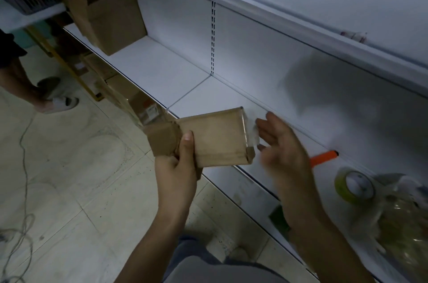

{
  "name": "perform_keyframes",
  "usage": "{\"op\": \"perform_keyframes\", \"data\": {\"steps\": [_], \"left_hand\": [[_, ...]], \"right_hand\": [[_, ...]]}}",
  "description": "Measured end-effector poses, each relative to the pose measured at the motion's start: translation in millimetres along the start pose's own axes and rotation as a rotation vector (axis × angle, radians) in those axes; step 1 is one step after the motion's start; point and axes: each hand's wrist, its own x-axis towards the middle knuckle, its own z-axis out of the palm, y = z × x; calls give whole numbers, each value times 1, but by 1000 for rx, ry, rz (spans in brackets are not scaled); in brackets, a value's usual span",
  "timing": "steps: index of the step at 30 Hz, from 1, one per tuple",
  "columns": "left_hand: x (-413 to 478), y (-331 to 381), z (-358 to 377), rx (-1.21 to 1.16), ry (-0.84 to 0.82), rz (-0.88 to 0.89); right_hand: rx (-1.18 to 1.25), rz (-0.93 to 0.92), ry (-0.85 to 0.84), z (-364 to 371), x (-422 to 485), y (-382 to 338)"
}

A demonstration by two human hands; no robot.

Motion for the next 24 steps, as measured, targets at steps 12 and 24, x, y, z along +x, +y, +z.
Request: {"op": "perform_keyframes", "data": {"steps": [12, 24], "left_hand": [[-8, -10, -6, -139, -68, -201], [-6, -22, 18, -352, 33, -297]], "right_hand": [[270, 35, 140, -2, -14, 0], [478, -48, 159, 16, -29, -11]]}}
